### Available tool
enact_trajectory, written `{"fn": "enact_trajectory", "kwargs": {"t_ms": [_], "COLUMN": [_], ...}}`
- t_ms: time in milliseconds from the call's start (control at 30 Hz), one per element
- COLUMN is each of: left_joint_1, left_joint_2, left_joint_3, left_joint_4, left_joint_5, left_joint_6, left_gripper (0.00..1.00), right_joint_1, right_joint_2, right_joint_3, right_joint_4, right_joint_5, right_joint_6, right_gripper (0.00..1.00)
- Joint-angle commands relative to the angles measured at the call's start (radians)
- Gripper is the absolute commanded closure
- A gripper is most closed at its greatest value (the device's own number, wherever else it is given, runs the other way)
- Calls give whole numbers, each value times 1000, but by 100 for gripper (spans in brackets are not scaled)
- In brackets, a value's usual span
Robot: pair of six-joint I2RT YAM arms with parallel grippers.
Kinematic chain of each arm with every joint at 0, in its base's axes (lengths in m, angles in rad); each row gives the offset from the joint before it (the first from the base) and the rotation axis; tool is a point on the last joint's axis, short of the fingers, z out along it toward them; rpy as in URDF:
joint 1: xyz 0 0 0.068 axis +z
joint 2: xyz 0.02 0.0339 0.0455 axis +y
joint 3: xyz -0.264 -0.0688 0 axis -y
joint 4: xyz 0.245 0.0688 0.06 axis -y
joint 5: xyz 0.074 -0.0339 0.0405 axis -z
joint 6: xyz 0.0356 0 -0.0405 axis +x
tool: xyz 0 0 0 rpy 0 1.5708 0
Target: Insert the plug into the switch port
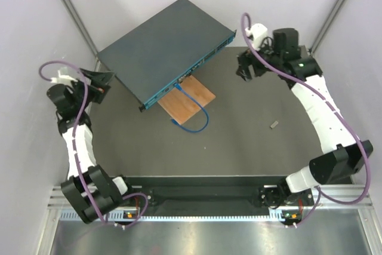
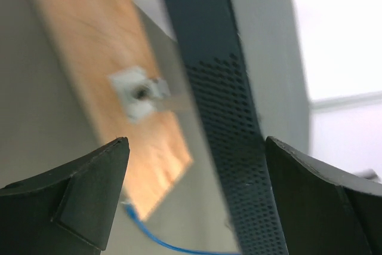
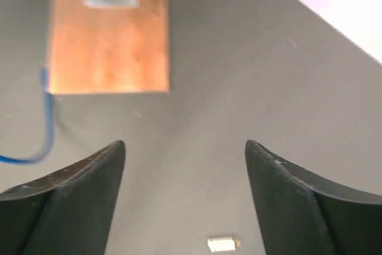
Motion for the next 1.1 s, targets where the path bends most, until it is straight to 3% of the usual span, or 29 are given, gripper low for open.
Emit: {"fn": "enact_trajectory", "kwargs": {"t_ms": [0, 167, 367, 467, 600, 667, 1067], "left_joint_1": [106, 128, 77, -10, -244, -289, -360], "left_joint_2": [-61, -126, -210, -212, -238, -233, -198], "left_joint_3": [78, 153, 171, 196, 219, 228, 319], "left_joint_4": [-323, -406, -288, -268, -276, -279, -282], "left_joint_5": [-177, -192, -95, -64, -182, -201, -164], "left_joint_6": [260, 473, 595, 668, 828, 878, 1007], "left_gripper": [1, 1, 1, 3, 2, 1, 1], "right_joint_1": [-96, -266, -430, -441, -441, -439, -397], "right_joint_2": [-44, -44, 36, 91, 166, 189, 283], "right_joint_3": [-69, -176, -294, -331, -336, -374, -521], "right_joint_4": [-90, -148, -159, -159, -172, -155, -61], "right_joint_5": [-7, 48, 126, 154, 152, 132, 76], "right_joint_6": [-87, -208, -281, -285, -171, -109, 31], "right_gripper": [18, 16, 19, 23, 30, 30, 41]}}
